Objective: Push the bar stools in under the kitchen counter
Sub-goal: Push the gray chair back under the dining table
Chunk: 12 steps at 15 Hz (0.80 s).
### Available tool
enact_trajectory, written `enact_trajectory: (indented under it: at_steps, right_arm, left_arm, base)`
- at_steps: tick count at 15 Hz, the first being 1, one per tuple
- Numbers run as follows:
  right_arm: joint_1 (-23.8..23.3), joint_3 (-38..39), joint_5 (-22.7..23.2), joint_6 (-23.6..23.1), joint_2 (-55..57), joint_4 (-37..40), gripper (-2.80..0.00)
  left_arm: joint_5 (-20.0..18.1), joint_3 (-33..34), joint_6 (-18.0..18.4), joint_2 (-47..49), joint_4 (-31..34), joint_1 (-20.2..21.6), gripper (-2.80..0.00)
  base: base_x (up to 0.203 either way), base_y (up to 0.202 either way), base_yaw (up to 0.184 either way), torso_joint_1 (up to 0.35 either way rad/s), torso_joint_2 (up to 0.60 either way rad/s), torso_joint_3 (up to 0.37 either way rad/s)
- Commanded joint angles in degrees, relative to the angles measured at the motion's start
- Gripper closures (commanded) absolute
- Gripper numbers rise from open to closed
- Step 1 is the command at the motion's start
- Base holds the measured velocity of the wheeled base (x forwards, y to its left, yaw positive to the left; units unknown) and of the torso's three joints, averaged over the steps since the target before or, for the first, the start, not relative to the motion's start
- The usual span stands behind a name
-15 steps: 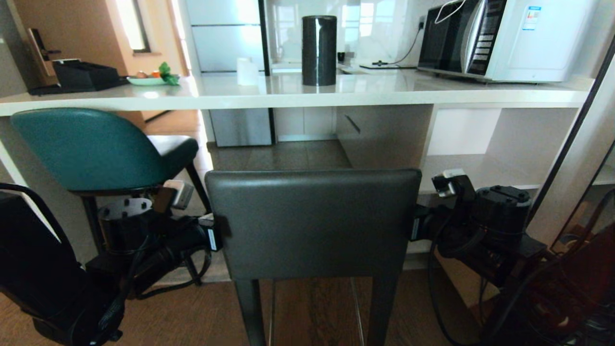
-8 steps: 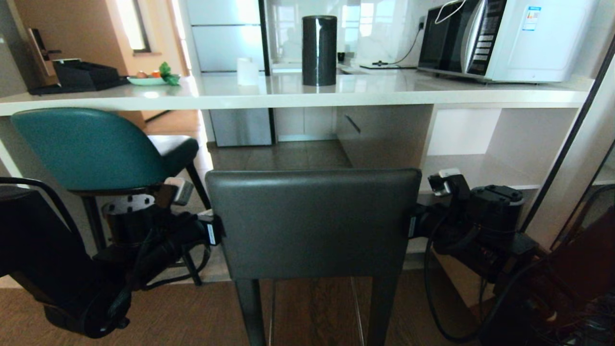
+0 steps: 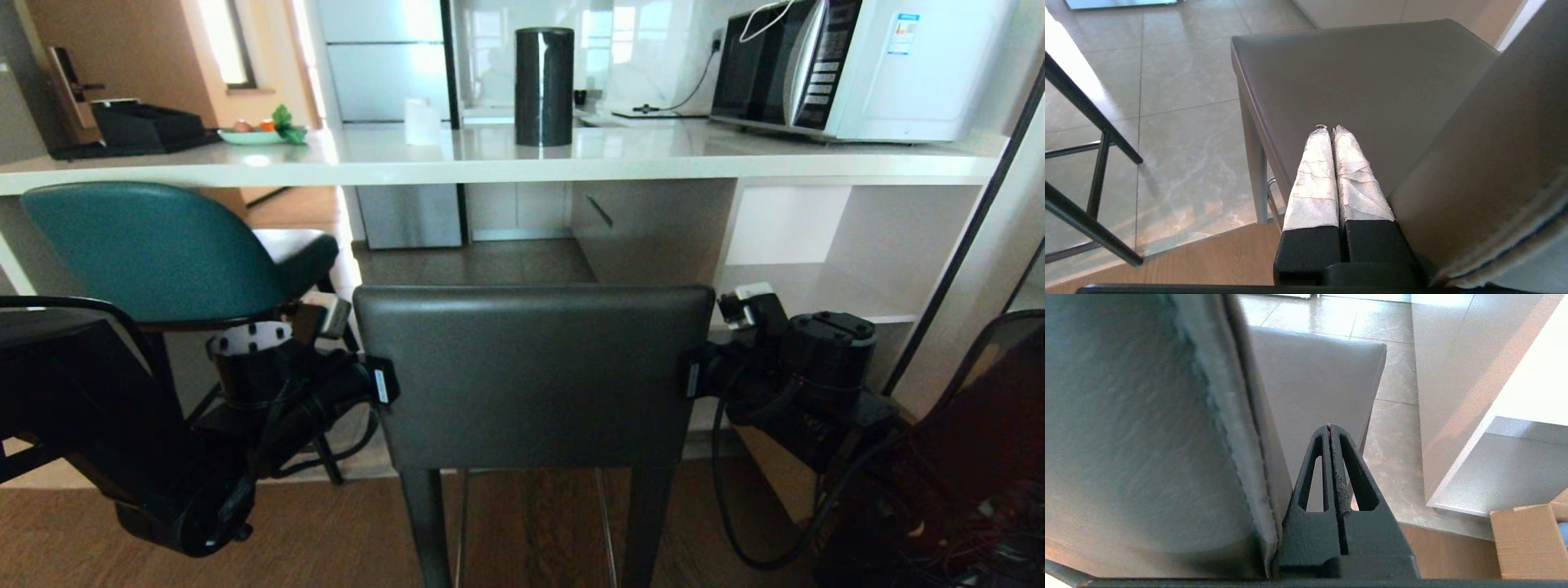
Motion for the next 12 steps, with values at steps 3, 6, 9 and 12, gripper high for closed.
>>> enact_trajectory:
  at_steps: [3, 6, 9, 12]
  right_arm:
    - [1.9, -5.4, 0.1, -1.6, 1.6, -0.2, 0.00]
    - [5.0, -9.1, -0.3, -2.8, 3.6, 0.2, 0.00]
    - [5.2, -12.4, -0.4, -3.0, 4.6, 1.1, 0.00]
    - [4.3, -11.4, -0.4, -3.0, 4.6, 1.6, 0.00]
  left_arm:
    - [-0.7, 1.8, 0.0, -1.0, -0.3, -6.6, 0.00]
    - [-0.5, 3.1, 0.0, -0.6, -0.3, -9.2, 0.00]
    - [0.5, 2.8, 0.1, -0.2, -0.3, -9.2, 0.00]
    - [2.9, 0.9, 0.1, 1.4, -0.3, -7.9, 0.00]
  base:
    - [0.000, 0.000, 0.000, 0.000, 0.00, 0.000]
    - [0.000, 0.000, 0.000, 0.000, 0.00, 0.000]
    - [0.000, 0.000, 0.000, 0.000, 0.00, 0.000]
    - [0.000, 0.000, 0.000, 0.000, 0.00, 0.000]
